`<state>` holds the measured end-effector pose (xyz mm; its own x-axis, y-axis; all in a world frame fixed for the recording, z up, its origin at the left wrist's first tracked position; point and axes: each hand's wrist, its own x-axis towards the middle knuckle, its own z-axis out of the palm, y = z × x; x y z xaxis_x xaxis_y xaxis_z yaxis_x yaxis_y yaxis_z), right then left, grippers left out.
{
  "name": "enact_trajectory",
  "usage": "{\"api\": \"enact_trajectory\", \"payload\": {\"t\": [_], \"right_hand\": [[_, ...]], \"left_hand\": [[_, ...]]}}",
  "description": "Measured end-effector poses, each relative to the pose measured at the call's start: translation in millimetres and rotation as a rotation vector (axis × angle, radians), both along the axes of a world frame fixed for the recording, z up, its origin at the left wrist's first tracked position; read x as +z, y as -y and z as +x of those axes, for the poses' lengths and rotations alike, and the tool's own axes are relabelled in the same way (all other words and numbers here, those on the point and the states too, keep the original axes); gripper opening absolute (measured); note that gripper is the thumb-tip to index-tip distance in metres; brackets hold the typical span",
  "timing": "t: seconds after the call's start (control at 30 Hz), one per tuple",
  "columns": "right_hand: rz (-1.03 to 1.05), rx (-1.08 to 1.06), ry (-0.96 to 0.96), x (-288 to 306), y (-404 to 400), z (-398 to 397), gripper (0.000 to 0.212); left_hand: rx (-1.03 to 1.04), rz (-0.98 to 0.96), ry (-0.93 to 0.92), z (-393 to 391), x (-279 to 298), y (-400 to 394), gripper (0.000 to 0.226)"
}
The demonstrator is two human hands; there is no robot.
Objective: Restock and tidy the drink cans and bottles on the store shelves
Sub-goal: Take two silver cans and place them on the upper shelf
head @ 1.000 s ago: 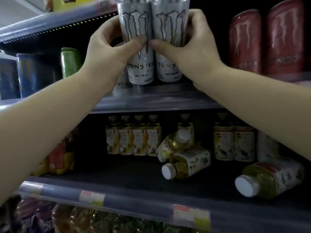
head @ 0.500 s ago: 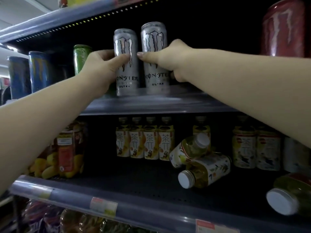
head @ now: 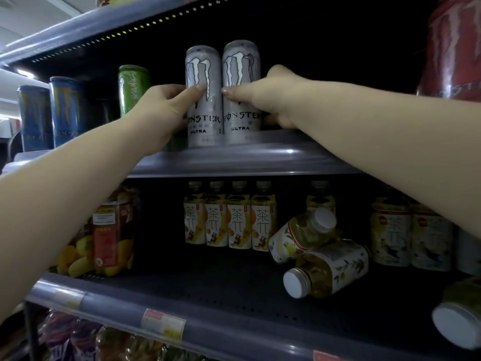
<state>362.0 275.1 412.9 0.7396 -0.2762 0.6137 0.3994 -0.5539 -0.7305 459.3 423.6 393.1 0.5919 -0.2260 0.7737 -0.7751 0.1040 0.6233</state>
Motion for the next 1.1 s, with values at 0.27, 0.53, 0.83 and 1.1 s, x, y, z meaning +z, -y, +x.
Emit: {"api": "enact_trajectory", "payload": {"t": [0.27, 0.53, 0.83, 1.1], "right_hand": [[-0.025, -0.076, 0.016, -0.8, 2.8, -1.8, 0.048], [-0.083, -0.16, 0.038, -4.9, -0.4, -6.6, 0.077], [-0.383, -0.262, 0.481, -25.9, -7.4, -90.3, 0.04], [-0.314, -0.184, 0.344, -158.9, 79.2, -213.6, 0.029]], "left_hand": [[0.089, 0.104, 0.078, 7.0, -4.7, -5.6, 0.012], [0.09, 0.096, 0.079, 0.8, -6.1, -5.7, 0.012], [0.472, -0.221, 0.388, -46.7, -39.1, 1.9, 0.059], [-0.302, -0.052, 0.145, -188.8, -180.5, 93.9, 0.01]]}}
